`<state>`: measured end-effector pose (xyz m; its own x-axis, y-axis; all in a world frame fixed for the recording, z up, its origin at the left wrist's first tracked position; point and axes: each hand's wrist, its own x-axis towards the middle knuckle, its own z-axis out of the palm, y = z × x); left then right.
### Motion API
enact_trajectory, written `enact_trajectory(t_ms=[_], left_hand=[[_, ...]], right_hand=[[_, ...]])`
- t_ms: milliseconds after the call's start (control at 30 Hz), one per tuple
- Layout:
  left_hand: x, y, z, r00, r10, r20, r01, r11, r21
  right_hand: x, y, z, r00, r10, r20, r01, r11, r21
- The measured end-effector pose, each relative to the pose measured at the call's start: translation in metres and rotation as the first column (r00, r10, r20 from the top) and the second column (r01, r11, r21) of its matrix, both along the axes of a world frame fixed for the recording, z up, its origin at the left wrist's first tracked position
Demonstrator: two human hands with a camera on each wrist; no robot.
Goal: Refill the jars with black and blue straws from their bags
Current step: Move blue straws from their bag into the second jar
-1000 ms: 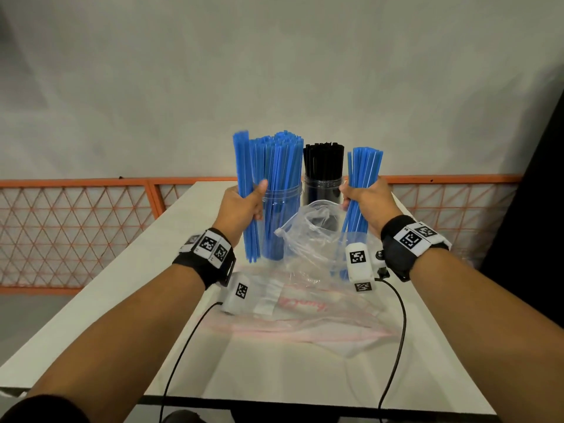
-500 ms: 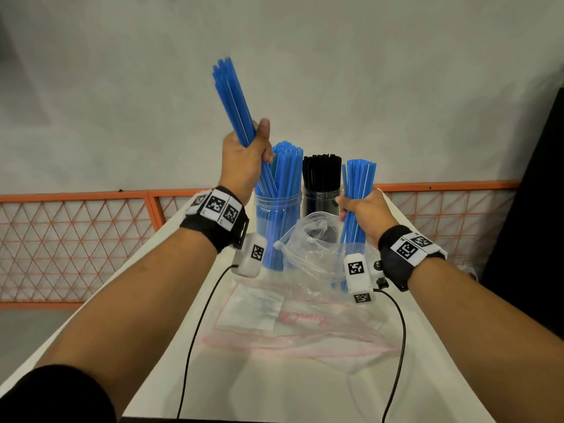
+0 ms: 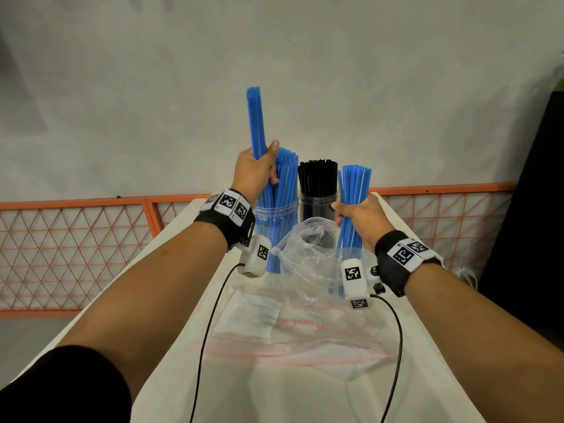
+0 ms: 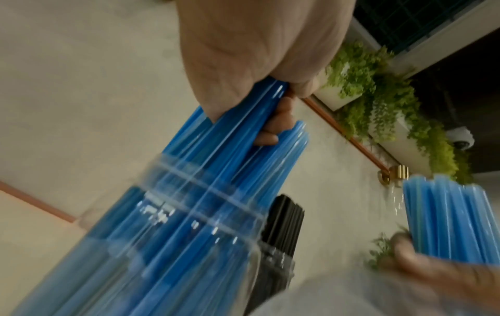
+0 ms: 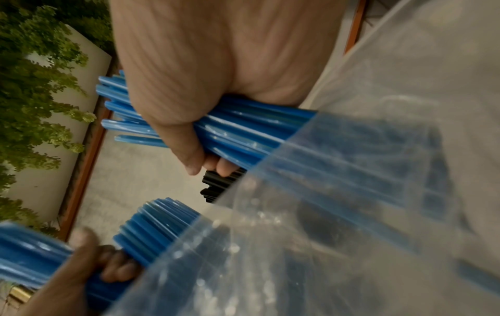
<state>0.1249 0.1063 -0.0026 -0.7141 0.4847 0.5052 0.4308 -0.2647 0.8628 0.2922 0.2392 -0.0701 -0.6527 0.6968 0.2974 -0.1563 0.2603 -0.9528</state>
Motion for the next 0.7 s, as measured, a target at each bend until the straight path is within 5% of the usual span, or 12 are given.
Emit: enact_trajectory(t_ms=[133,433,533,633,700], left_hand=[[0.002,0.006,-0.008,0.997,0.044,-0.06,-0.05,0.994,-0.092],[-0.011,0.017,0.067,0.943,0.181,-0.278,-0.198,0.98,-0.032],[-0.017,0.016,0.056,0.933,0.197,-0.303,-0.237,0.966,-0.102],[-0.018,0.017,0.022,0.874,0.213,-0.437,-0.371,0.874,-0.315],[-0.017,0.015,0.014,0.832,0.218,-0.509,-0.393,0.881,-0.264]], right_hand=[[0.002,0.0,0.0,1.0,-0.007,0.009,0.007,1.0,-0.003],[0.005,-0.001,0.002,1.0,0.014,0.007,-0.014,1.0,-0.001],[0.005,-0.001,0.002,1.0,0.017,-0.004,-0.017,1.0,-0.008],[0.004,0.0,0.0,1.0,0.019,-0.006,-0.019,1.0,-0.019],[0.004,0.002,-0.001,1.0,0.024,-0.017,-0.024,0.999,-0.031]])
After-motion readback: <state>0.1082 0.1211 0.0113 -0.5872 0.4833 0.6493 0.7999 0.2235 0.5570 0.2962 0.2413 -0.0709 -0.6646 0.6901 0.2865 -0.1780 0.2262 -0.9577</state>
